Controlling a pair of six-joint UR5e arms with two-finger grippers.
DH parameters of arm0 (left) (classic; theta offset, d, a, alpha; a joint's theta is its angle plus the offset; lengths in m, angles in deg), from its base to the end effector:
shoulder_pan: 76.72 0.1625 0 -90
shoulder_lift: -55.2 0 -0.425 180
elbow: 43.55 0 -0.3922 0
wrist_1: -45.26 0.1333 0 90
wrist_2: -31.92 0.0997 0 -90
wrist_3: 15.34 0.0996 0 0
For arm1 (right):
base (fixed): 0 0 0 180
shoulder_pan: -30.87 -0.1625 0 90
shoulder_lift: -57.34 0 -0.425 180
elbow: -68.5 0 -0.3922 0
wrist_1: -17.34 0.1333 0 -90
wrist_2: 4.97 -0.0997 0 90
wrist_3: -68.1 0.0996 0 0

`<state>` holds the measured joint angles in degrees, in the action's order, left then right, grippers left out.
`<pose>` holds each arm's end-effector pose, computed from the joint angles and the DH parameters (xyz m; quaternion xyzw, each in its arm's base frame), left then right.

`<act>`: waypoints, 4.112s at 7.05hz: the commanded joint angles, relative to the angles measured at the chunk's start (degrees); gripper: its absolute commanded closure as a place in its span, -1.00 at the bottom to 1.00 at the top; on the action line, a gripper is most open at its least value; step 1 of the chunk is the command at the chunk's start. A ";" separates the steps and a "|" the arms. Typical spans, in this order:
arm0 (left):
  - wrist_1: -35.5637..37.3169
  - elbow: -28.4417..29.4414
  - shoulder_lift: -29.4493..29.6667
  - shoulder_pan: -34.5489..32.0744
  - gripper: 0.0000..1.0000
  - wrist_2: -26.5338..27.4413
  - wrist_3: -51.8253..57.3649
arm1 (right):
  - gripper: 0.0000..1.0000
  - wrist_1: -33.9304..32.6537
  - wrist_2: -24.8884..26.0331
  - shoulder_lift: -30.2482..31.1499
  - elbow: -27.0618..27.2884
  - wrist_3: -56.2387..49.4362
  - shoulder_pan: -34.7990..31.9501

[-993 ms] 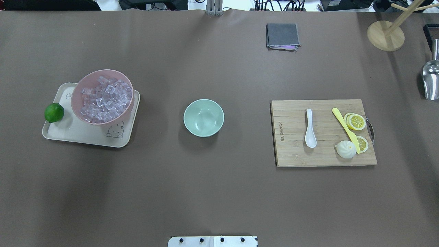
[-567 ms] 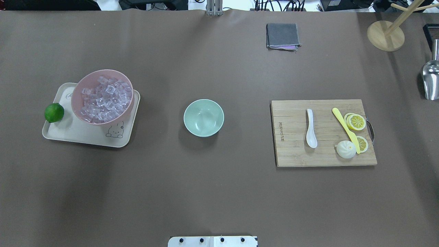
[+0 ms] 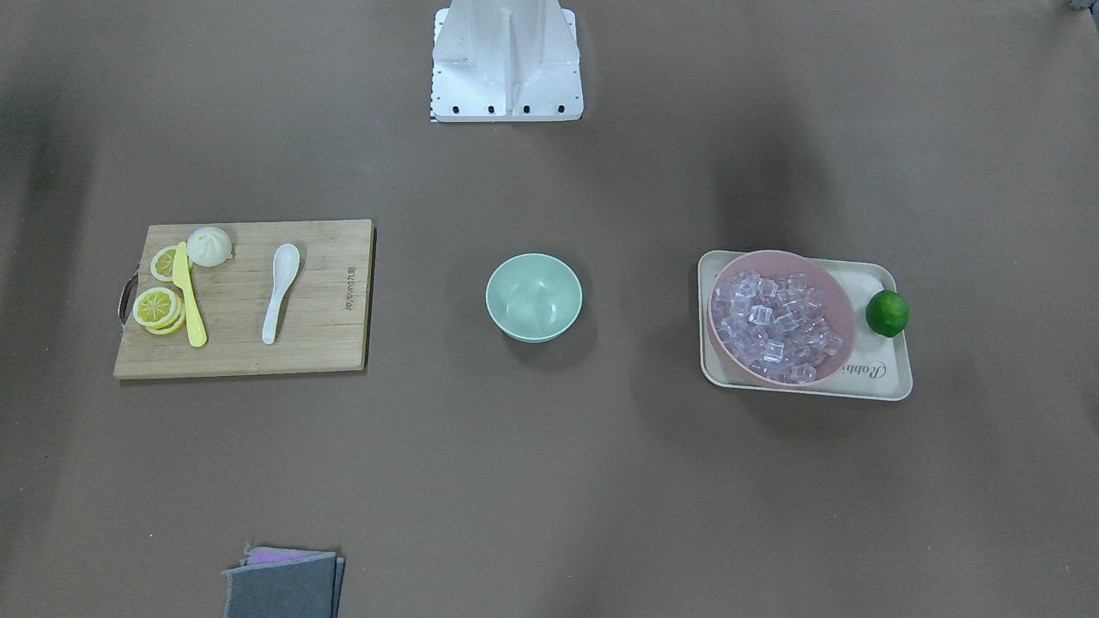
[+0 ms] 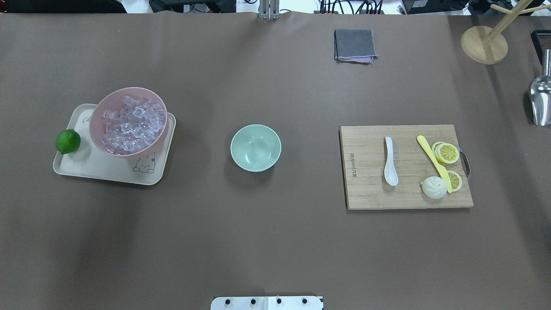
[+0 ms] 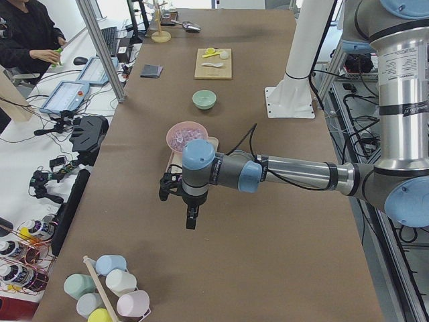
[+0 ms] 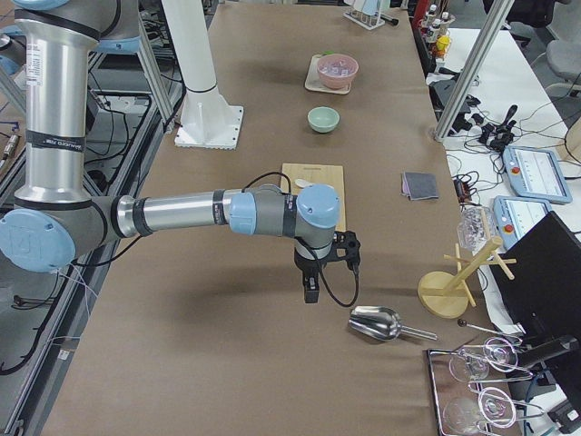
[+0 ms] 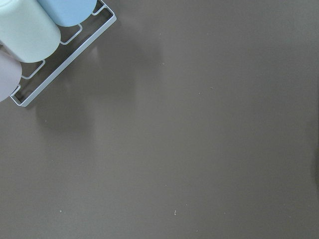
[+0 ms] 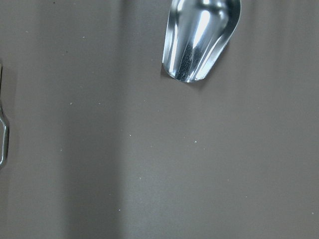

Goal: Put spoon and ice into bowl

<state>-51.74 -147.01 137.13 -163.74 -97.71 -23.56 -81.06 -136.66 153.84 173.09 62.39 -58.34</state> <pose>-0.0466 -0.4477 0.6000 0.0682 0.3453 -0.0062 0.9360 0.0610 -0.4404 0.6045 0.0127 -0.3556 -0.0520 0.9331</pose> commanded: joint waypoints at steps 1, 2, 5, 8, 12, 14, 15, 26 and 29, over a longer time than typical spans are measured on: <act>0.06 -0.07 0.42 0.01 -0.96 0.08 -0.05 | -1.00 -0.03 0.02 0.00 0.00 0.00 0.00; 0.06 -0.07 0.51 0.01 -0.96 0.08 -0.05 | -1.00 -0.03 0.02 0.00 0.00 0.00 0.00; 0.06 -0.07 0.60 0.10 -0.96 -0.10 -0.05 | -1.00 0.14 0.02 0.09 -0.09 -0.08 0.00; 0.06 -0.07 0.60 0.10 -0.96 -0.19 0.04 | -1.00 0.49 -0.06 0.17 -0.09 -0.52 0.00; -0.21 -0.25 0.77 0.27 -0.96 -0.27 -0.14 | -1.00 0.49 -0.06 0.18 0.00 -0.08 0.09; -0.47 -0.43 0.69 0.36 -0.96 -3.68 -0.14 | -1.00 0.49 -0.76 0.09 0.00 0.00 0.18; -0.64 -1.03 1.56 0.45 -0.96 -3.79 -0.05 | -1.00 0.49 -0.85 0.00 0.00 0.18 0.35; -13.15 -0.09 23.01 25.53 -0.96 6.78 -33.81 | -1.00 3.66 -4.45 -3.95 0.79 0.97 5.80; -22.53 6.24 24.93 33.92 -0.94 12.38 -41.97 | -1.00 3.66 -8.67 -3.87 2.02 3.61 5.89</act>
<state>-72.29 -142.66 160.93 -132.34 -86.61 -63.35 -77.42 -144.25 150.00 174.68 65.32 -52.54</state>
